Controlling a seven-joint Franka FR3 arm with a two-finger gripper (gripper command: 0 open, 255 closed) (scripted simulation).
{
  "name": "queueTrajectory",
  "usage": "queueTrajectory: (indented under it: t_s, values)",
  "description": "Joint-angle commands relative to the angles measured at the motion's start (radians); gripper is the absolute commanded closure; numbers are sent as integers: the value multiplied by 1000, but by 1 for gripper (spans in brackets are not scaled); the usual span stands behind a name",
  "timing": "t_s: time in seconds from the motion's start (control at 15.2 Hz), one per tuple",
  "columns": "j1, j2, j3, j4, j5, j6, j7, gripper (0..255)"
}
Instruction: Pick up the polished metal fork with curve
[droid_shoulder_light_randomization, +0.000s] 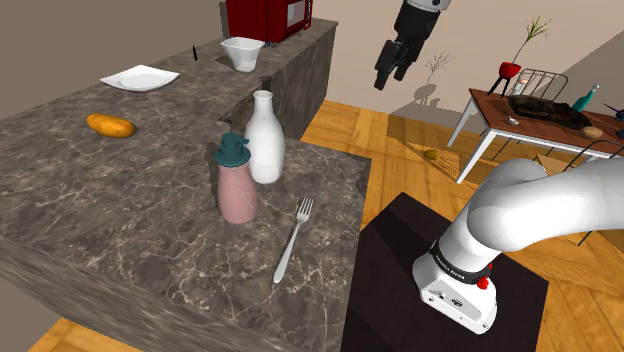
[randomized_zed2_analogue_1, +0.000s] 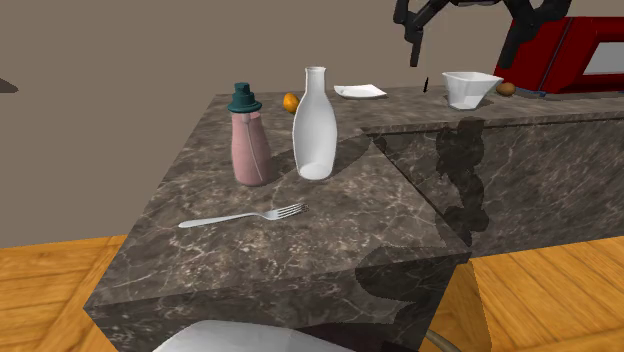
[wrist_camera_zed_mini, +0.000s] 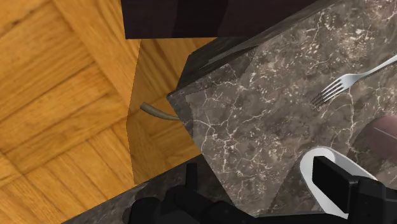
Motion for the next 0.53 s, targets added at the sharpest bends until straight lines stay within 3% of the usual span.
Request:
queueTrajectory:
  t_s: [0.0,0.46]
  values:
    - [0,0,0,0,0,0,0,0]
    - [-34,-109,176,-210,107,83,351,0]
